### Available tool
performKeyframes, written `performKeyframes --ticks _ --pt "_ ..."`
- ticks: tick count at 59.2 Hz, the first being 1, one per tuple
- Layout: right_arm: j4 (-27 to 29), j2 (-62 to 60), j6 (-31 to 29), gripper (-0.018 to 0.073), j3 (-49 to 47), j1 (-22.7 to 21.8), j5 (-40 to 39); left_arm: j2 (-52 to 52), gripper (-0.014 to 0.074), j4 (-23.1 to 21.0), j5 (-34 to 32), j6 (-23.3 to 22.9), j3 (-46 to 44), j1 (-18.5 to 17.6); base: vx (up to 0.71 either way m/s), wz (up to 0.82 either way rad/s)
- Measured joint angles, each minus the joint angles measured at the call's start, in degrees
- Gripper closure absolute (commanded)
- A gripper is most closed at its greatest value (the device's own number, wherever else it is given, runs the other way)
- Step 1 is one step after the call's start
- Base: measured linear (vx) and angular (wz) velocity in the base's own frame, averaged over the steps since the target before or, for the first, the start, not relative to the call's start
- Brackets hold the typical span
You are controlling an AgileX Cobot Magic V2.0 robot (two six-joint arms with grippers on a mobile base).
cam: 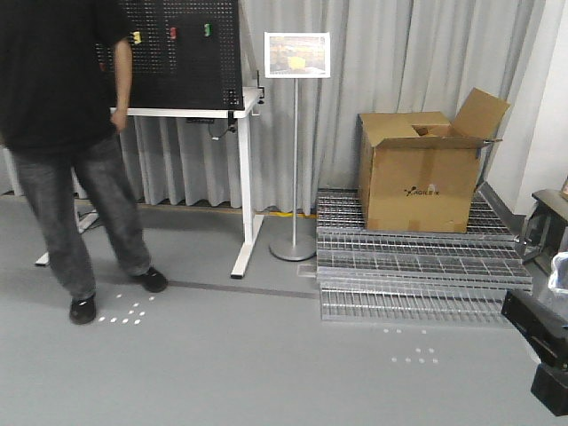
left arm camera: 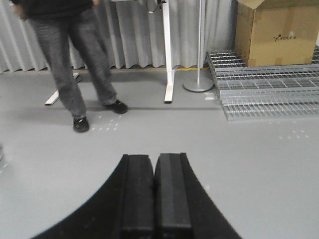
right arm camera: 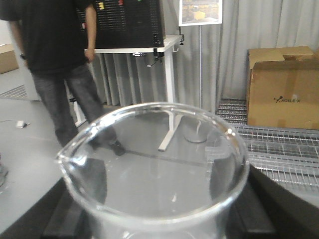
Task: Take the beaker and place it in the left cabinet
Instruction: 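Drive the base to the open white cabinet with the blue tray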
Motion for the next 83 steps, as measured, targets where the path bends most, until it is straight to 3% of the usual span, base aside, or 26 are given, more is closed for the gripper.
performKeyframes --ticks 48,83 --pt "0.0 0.0 0.0 0.0563 0.0 0.0 0.0 0.0 0.0593 0.0 0.0 0.0 0.0 0.0 0.71 -0.21" --pt "0.0 0.1 0.0 0.0563 0.0 0.0 0.0 0.0 0.0593 0.0 0.0 0.0 0.0 0.0 0.59 -0.66"
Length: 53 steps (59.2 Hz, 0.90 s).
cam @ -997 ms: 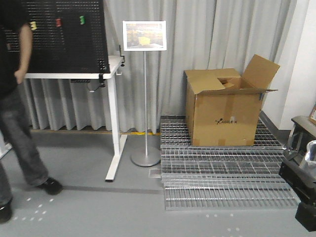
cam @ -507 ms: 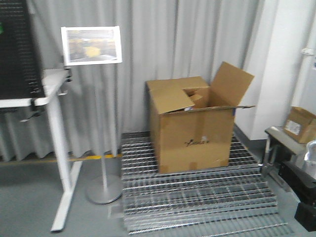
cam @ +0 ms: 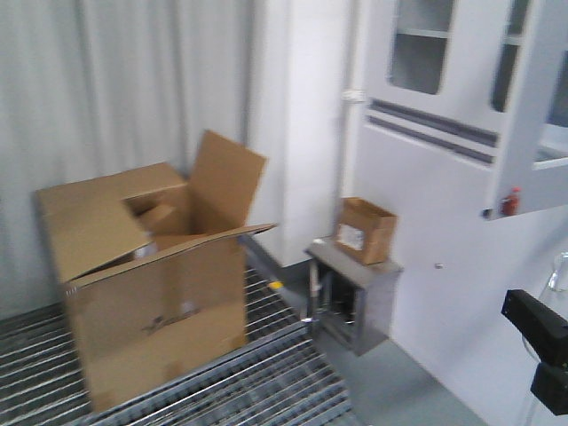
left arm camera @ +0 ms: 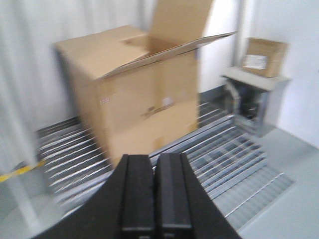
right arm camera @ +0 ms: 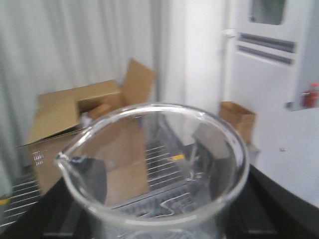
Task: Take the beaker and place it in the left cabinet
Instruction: 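Drive the base to the open white cabinet with the blue tray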
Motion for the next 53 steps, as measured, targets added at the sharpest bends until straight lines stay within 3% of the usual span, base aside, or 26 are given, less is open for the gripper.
performKeyframes --ticks 53 --pt "0.0 0.0 0.0 0.0563 0.0 0.0 0.0 0.0 0.0593 0.0 0.0 0.0 0.0 0.0 0.4 -0.81"
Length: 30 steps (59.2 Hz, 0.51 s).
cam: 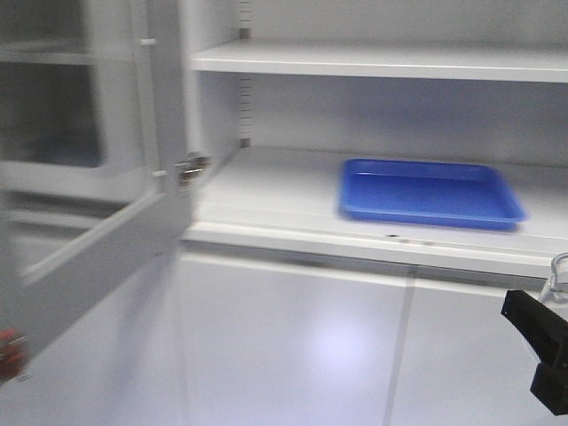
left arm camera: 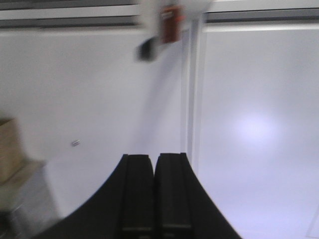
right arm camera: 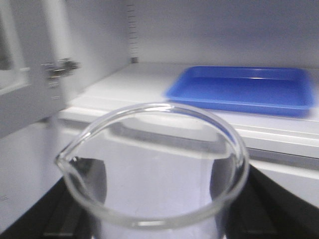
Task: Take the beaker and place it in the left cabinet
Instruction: 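Drive the base to the open white cabinet with the blue tray, then approach the blue tray on the cabinet shelf with the held beaker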
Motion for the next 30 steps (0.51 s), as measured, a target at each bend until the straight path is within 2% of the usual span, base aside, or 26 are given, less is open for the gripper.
performKeyframes --ticks 16,30 --pt "0.0 0.0 0.0 0.0563 0.0 0.0 0.2 0.0 0.0593 0.0 0.0 0.0 0.0 0.0 0.28 -0.76" --pt "0.0 0.0 0.0 0.0563 0.0 0.0 0.3 0.0 0.0593 0.0 0.0 0.0 0.0 0.0 0.28 -0.41"
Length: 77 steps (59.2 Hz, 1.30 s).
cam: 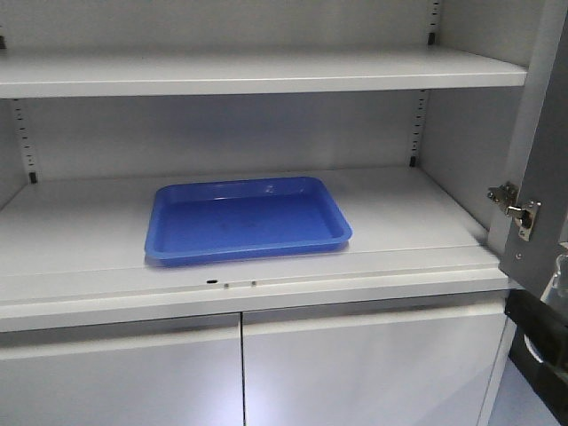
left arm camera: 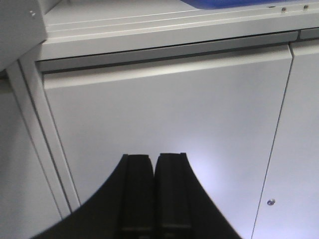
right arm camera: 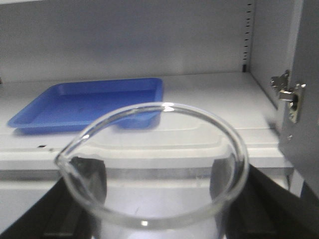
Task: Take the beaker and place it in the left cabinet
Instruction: 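Approach the blue tray on the cabinet shelf with the held beaker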
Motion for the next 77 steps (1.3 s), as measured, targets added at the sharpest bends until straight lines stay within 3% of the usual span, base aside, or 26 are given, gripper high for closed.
performKeyframes --ticks 45,77 --pt "0.0 -0.1 0.0 0.0563 0.0 0.0 0.0 0.0 0.0593 0.0 0.0 0.0 0.0 0.0 0.31 0.11" --pt "0.0 -0.1 0.0 0.0563 0.0 0.0 0.0 0.0 0.0593 0.0 0.0 0.0 0.0 0.0 0.11 0.09"
